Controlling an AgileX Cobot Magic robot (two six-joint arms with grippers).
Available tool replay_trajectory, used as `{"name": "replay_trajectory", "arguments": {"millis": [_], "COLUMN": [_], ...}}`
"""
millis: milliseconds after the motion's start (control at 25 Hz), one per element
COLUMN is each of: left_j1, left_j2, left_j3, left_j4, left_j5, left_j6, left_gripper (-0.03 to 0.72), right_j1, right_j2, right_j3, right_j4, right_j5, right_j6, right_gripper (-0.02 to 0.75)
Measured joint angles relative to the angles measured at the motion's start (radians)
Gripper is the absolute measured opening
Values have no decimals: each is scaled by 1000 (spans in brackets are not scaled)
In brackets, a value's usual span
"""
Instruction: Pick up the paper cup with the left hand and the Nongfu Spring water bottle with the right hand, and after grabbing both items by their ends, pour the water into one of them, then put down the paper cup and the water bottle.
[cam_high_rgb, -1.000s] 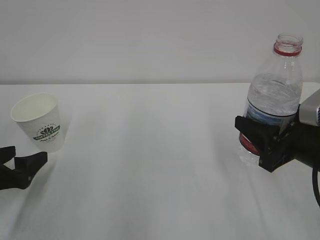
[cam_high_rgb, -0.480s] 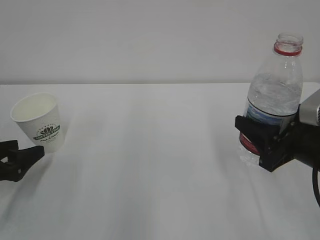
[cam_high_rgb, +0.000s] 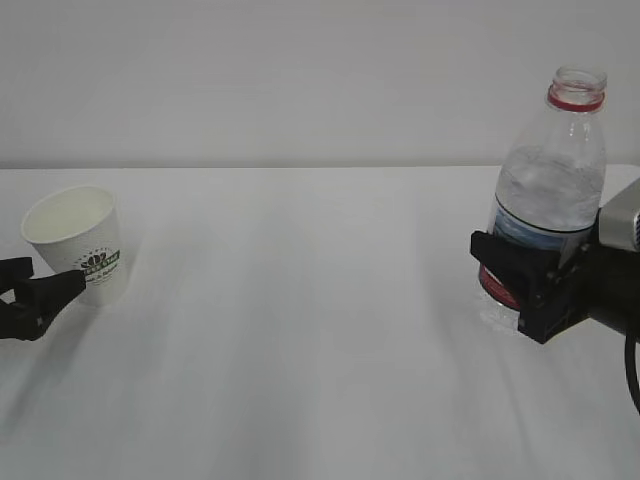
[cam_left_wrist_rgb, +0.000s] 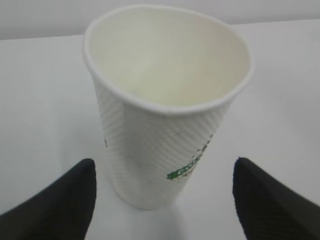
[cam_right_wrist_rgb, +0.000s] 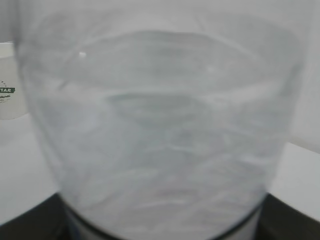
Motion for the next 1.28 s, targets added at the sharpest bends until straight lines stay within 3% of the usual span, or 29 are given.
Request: {"name": "replay_trajectory", "arguments": {"millis": [880,1040,1280], "left_j1": [0,0,-64], "left_j2": [52,52,52], "left_j3": [-89,-91,-91], "left_j4": [13,24,-16], "left_j5": [0,0,0], "left_j6": [27,21,19], "left_gripper": [624,677,690], "right_j1": [0,0,0], "right_j2": [0,0,0], "right_j3": [0,0,0], "right_j4": [1,1,1], "right_j5": [0,0,0], "right_j6": [0,0,0], "right_gripper": [449,449,449]}}
